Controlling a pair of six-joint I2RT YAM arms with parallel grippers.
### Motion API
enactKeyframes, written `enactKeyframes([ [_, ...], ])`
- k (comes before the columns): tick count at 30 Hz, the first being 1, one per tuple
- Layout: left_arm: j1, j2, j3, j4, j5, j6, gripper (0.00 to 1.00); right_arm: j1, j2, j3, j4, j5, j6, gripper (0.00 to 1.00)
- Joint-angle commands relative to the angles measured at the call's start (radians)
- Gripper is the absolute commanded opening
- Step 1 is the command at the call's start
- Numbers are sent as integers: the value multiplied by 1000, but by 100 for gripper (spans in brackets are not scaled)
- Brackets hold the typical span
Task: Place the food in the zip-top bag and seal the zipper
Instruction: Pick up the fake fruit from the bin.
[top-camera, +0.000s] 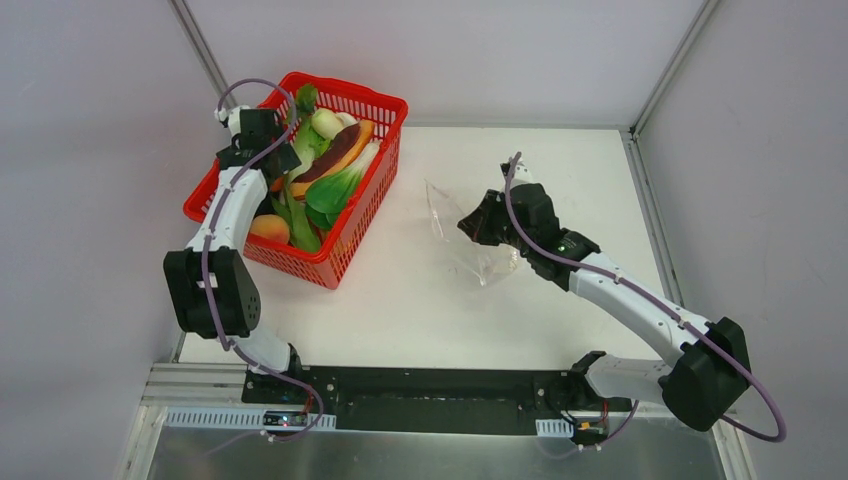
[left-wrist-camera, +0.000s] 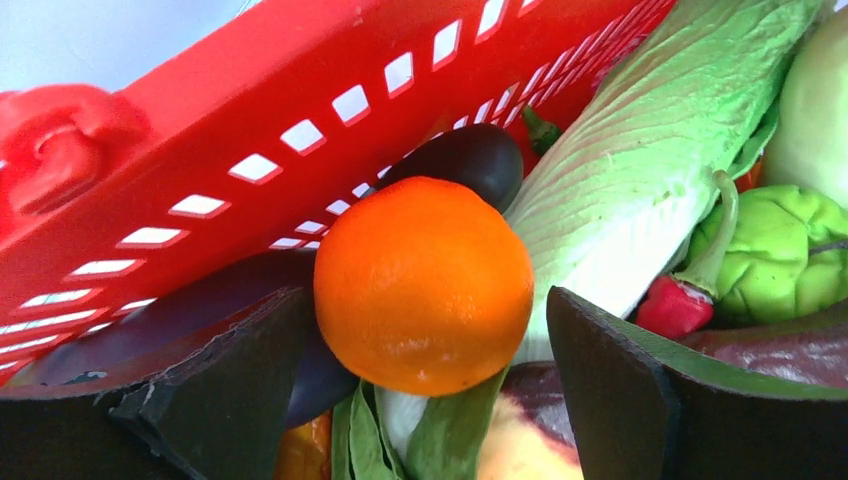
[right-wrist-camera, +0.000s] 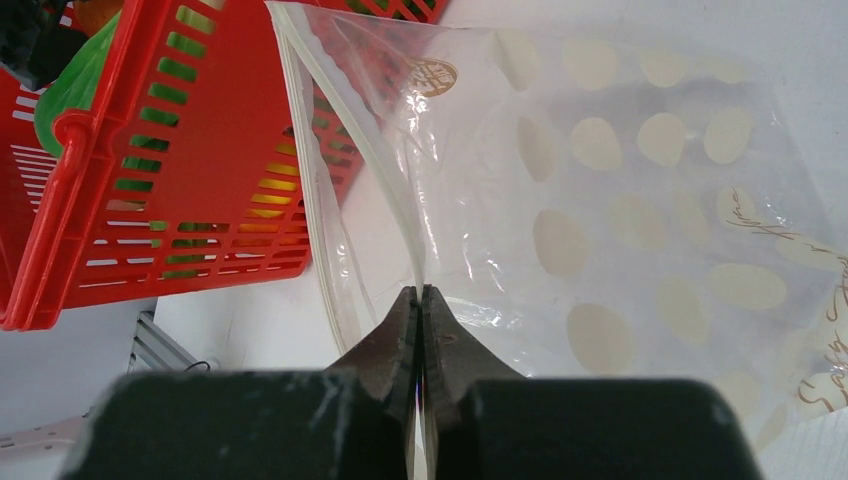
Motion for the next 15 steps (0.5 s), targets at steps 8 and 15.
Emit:
enactKeyframes([
  [8,33,-113,-56,68,60,-14,54,-4,-23,9,5,-23,-6,2],
  [15,33,-252,-57,34,148,-6,37,-5,-35,2,10,-20,6,2],
])
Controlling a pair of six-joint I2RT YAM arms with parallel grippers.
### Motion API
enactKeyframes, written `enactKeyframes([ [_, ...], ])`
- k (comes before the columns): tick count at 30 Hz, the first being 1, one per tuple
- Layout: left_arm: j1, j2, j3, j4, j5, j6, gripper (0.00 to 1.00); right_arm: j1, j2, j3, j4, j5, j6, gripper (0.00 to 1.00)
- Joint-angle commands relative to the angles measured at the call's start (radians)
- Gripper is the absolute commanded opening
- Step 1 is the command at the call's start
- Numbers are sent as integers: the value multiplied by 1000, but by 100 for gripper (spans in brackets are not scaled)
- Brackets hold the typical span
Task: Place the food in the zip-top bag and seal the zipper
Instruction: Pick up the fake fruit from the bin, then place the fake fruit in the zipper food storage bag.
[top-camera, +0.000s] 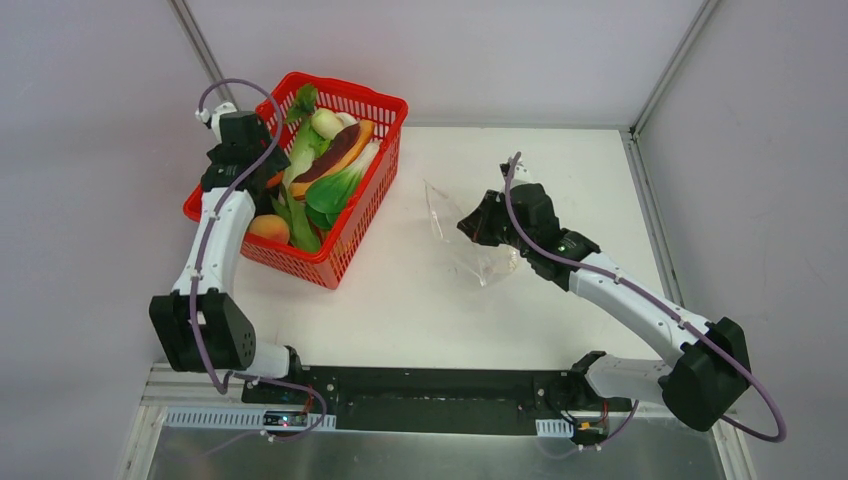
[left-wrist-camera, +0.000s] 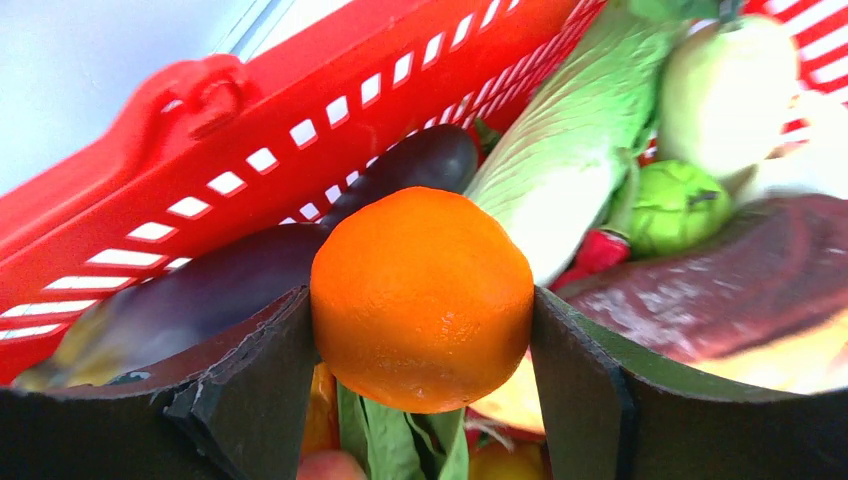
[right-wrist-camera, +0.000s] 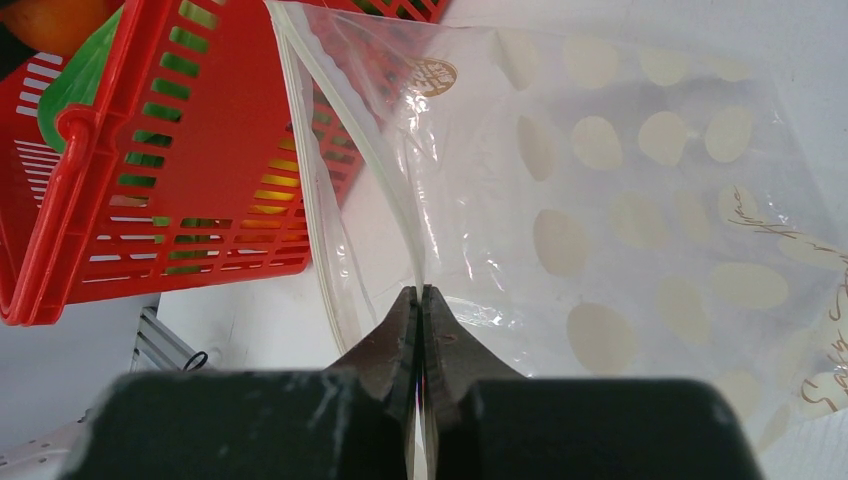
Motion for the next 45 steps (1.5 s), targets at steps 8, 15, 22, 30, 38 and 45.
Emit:
enactKeyframes([
  [8,-22,-296,-73,66,485,-113,31,-5,-43,-14,31,17,38,2],
  [15,-391,-394,-135,192,597,-117,32,-4,-59,-38,62,67,85,2],
  [22,-600,-347,-190,285,597,-123,32,-4,-91,-61,104,92,110,2],
  [30,-710,-245,-190,406,626,-156,33,-5,-102,-62,111,50,104,2],
  [38,-776,-148,-108,355,611,-108,35,-4,-106,-65,113,36,105,2],
  [45,-807,-91,-95,342,563,-73,35,-5,-111,-68,111,35,105,2],
])
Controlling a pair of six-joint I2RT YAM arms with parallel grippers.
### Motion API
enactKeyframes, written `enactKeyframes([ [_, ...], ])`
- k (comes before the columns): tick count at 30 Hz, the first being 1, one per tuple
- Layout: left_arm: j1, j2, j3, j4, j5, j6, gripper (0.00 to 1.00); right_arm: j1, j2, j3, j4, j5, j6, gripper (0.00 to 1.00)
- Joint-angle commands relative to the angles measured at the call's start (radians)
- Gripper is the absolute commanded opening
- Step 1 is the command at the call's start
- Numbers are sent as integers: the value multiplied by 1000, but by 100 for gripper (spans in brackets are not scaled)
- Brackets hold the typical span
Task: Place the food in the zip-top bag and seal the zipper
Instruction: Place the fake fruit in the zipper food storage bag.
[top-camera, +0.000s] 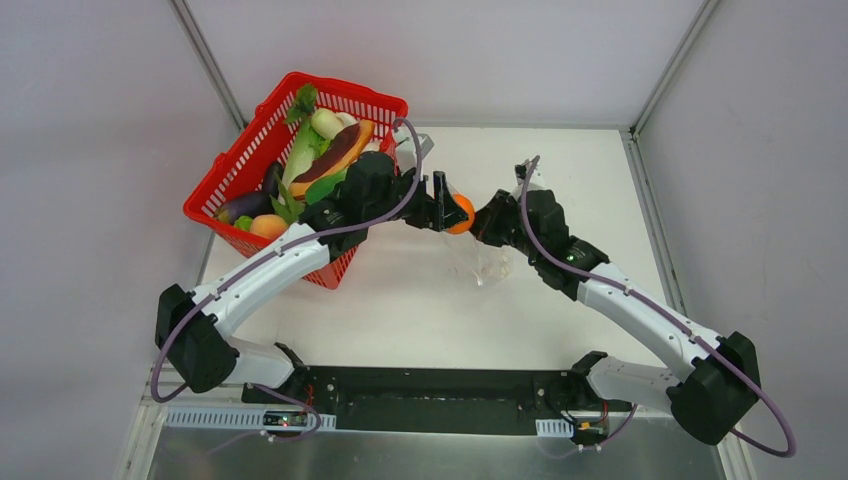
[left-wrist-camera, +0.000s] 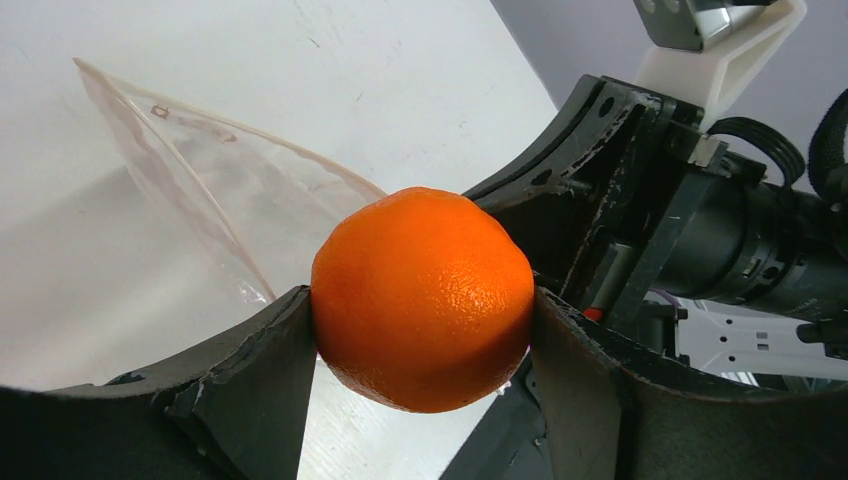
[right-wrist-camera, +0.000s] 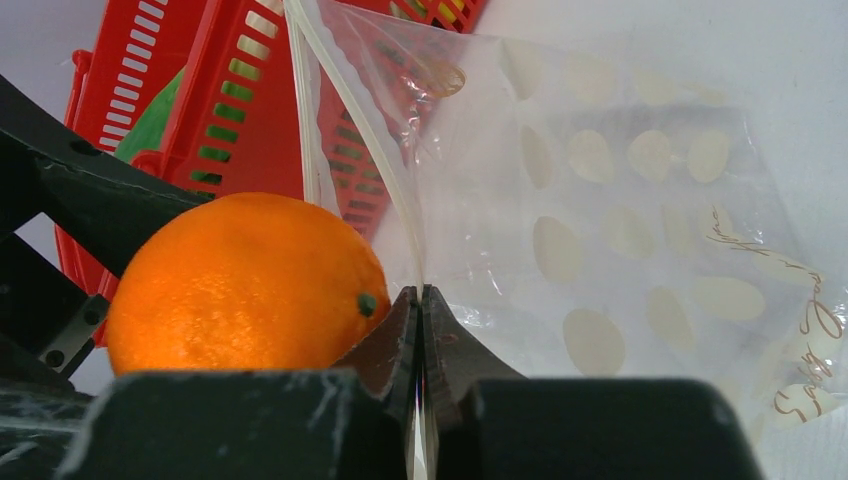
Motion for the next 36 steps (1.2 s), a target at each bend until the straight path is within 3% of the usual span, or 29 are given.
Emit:
enactKeyframes([
  [1,-12,16,32,9,-47,41,35,-4,-39,-13,46,-7,11,2],
  [8,-12,24,30,-123,-202,93,35,-4,-84,-23,39,56,14,2],
  [17,-12,30,60,-186,-292,108,38,-6,-90,-16,50,-67,14,2],
  [28,-20,73,146,-190,-191,128,52,-20,-96,-14,112,-127,83,2],
  [33,-20,85,160,-233,-185,135,69,-36,-114,-42,152,-102,114,2],
  [36,-19,83,155,-231,-183,130,73,-49,-126,-57,177,-108,129,2],
])
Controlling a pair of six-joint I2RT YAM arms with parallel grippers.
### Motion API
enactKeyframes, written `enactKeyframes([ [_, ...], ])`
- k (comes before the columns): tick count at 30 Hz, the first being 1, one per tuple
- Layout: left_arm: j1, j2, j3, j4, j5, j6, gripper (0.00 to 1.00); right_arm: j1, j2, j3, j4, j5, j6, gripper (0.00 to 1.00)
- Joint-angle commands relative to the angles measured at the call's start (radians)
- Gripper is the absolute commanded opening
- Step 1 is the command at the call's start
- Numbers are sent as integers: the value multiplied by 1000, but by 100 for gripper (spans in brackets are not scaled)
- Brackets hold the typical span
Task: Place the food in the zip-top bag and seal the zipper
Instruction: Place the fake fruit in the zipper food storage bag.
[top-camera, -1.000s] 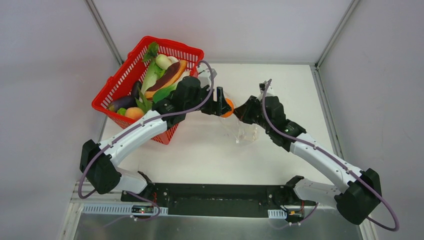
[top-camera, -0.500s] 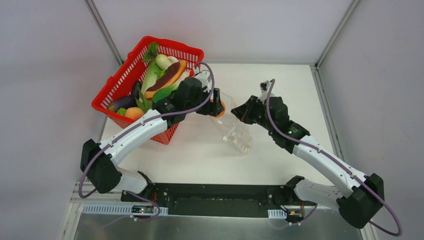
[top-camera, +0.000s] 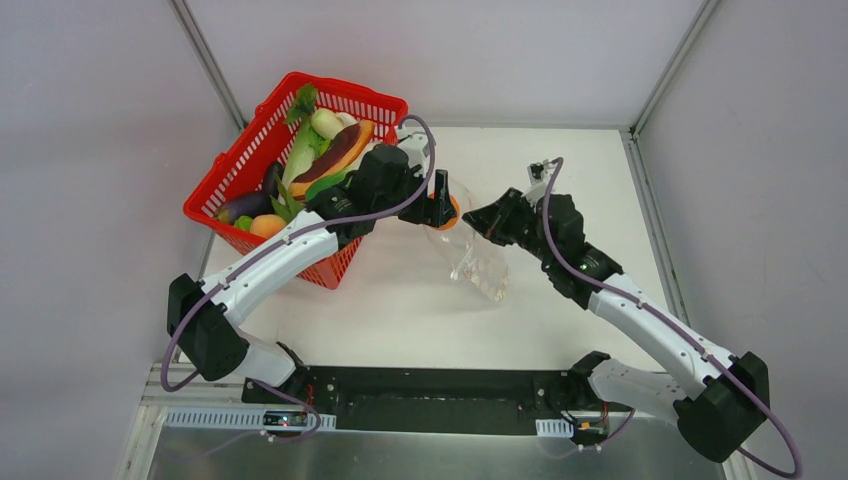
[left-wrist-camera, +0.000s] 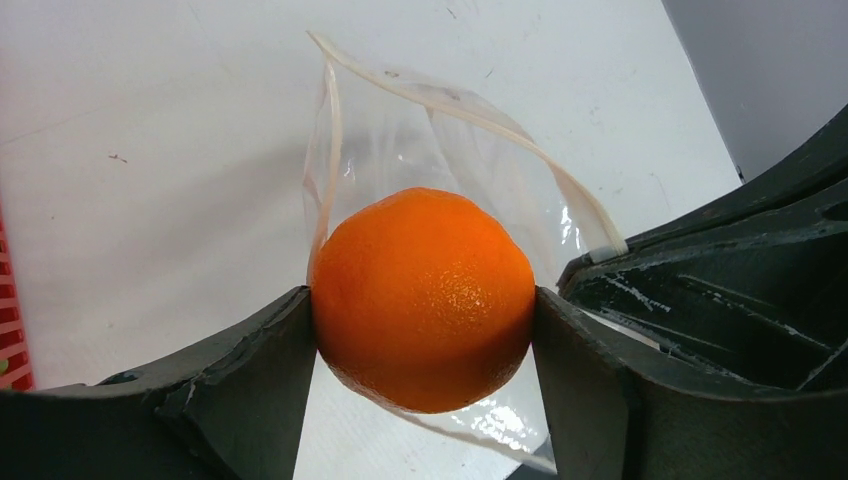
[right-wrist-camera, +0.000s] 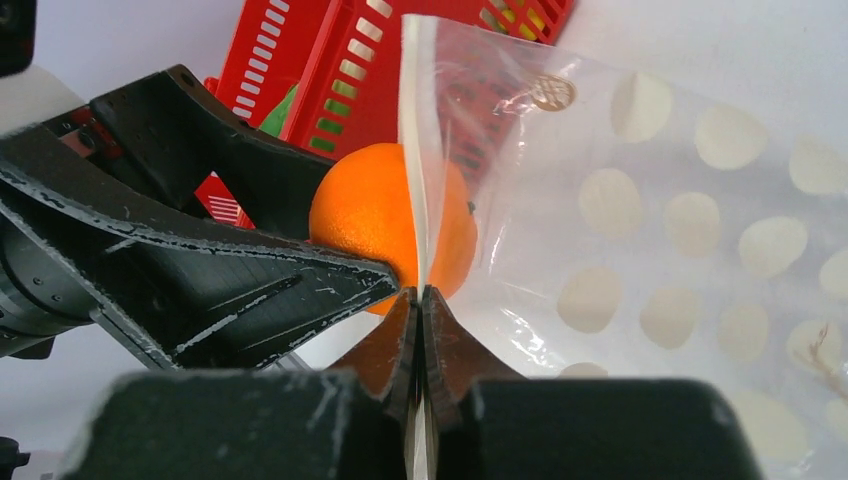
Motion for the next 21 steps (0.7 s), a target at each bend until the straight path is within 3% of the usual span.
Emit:
enactKeyframes([
  [1,-6,2,34,-12,22,14,75,-20,-45,-21,100,-7,43,2],
  [4,-7,-2,33,1,31,12,85,-34,-48,-29,110,-21,55,2],
  [10,-6,0,40,30,56,-7,92,-62,-45,-38,118,-74,81,2],
  [18,-6,-94,14,35,27,9,92,-132,-70,-47,144,-145,126,2],
  [21,-5,-175,-11,26,-48,39,93,-141,-93,-33,115,-95,79,3],
])
